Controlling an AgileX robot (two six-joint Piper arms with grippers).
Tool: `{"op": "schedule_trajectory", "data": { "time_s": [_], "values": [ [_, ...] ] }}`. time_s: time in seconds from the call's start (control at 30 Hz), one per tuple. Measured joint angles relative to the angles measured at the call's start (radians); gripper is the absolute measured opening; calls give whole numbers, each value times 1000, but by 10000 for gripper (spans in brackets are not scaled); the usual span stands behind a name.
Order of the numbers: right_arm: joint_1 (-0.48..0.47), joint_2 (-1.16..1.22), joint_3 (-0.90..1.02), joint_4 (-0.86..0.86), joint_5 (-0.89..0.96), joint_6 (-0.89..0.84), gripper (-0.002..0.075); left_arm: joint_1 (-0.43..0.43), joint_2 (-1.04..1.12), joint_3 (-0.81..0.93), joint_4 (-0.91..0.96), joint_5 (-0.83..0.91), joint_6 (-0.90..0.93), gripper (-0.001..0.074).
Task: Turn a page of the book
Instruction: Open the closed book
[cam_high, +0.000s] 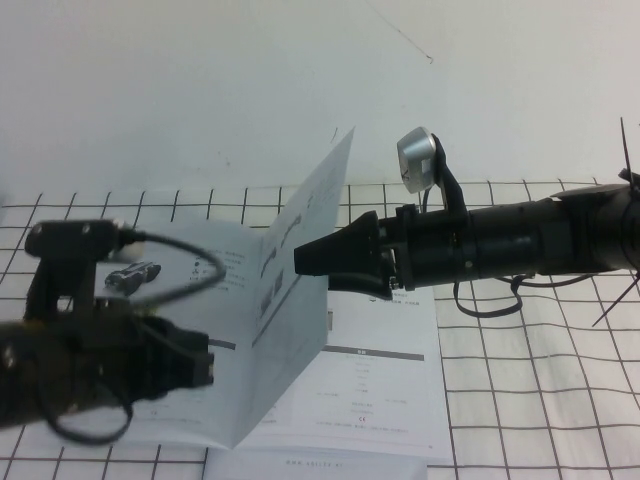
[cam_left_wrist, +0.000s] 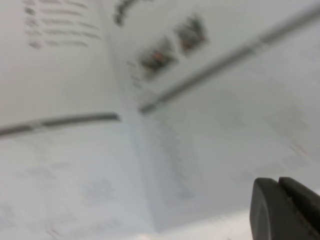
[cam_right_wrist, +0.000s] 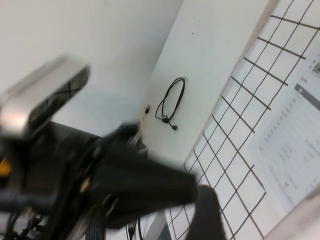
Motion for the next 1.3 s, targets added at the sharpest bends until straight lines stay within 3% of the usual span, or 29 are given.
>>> {"op": "schedule_trajectory", "data": {
  "time_s": [0.17, 0.33, 0.9, 1.03, 1.3],
  "values": [
    [2, 0, 0, 0, -20, -21, 492, -151, -262, 181, -74, -35, 36, -2],
    [24, 0, -2, 2, -33, -27, 492, -294, -352, 221, -94, -114, 36, -2],
    [82, 0, -69, 2, -74, -29, 492, -638, 40, 223, -207, -588, 36, -2],
    [94, 0, -69, 2, -74, -25, 492, -684, 107, 215, -245, -747, 36, -4],
    [98, -5, -69, 2, -40, -9, 492, -687, 158, 215, -449, -918, 99, -3]
  ]
}}
